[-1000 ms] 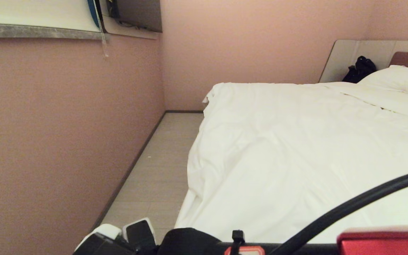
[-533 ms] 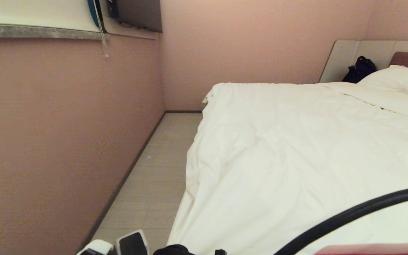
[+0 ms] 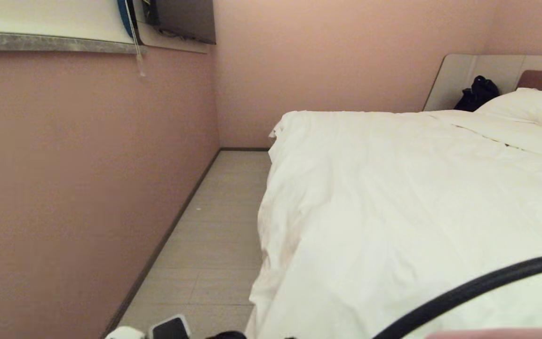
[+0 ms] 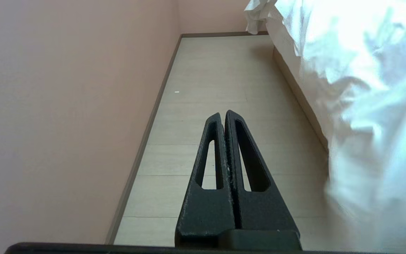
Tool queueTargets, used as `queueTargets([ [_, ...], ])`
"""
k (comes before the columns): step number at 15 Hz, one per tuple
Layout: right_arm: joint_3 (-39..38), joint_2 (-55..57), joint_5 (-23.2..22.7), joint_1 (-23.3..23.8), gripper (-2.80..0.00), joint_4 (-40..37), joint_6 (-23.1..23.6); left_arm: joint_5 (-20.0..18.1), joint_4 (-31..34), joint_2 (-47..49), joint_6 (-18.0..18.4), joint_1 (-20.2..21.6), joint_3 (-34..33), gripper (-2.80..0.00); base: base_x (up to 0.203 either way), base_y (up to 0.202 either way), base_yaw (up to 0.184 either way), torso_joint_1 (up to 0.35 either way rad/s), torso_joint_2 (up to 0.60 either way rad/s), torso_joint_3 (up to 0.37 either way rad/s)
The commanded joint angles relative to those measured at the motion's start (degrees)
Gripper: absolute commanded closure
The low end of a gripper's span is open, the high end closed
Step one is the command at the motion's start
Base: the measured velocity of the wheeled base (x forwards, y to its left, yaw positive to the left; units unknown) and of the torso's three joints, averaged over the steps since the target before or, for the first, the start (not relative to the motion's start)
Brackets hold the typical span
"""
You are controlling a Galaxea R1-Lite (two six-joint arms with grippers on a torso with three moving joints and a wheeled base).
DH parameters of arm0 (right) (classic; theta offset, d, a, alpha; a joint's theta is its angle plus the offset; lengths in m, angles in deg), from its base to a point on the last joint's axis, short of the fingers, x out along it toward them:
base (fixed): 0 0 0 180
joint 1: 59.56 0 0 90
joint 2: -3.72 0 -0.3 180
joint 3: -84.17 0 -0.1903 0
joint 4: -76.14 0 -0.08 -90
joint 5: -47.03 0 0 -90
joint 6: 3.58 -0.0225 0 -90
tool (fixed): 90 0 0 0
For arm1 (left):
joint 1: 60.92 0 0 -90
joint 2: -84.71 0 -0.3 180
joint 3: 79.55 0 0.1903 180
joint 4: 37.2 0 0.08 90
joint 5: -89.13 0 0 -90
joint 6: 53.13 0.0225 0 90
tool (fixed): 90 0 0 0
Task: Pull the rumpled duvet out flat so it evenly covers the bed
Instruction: Flatten the corners of the folded blanket
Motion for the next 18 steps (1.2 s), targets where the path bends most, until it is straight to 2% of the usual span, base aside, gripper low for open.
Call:
queueTargets([
  [1,-0.09,-0.98,0.48,0.37,-2.80,-0.53,-0.38,0.06,-0.05,-0.02,0.03,0.01,0.00,0.00,0.000,0.000,0.000,0.000,0.00,0.000],
  [5,-0.11,-3.84,1.12,5.73,-2.80,-0.69,-1.48,0.02,-0.05,-0.02,0.03,0.01,0.00,0.00,0.000,0.000,0.000,0.000,0.00,0.000],
  [10,-0.51,-10.36,1.33,20.13,-2.80,-3.64,-2.18,0.00,-0.05,-0.02,0.03,0.01,0.00,0.00,0.000,0.000,0.000,0.000,0.00,0.000],
  [11,-0.50,-11.15,1.36,23.12,0.00,-3.93,-2.23,0.07,-0.05,-0.02,0.03,0.01,0.00,0.00,0.000,0.000,0.000,0.000,0.00,0.000],
  [15,-0.05,-11.40,1.20,35.57,0.00,-1.17,-1.71,0.07,-0.05,-0.02,0.03,0.01,0.00,0.00,0.000,0.000,0.000,0.000,0.00,0.000],
  [18,-0.09,-10.79,0.78,41.69,0.00,5.54,-1.68,-0.01,-0.05,-0.02,0.03,0.01,0.00,0.00,0.000,0.000,0.000,0.000,0.00,0.000],
])
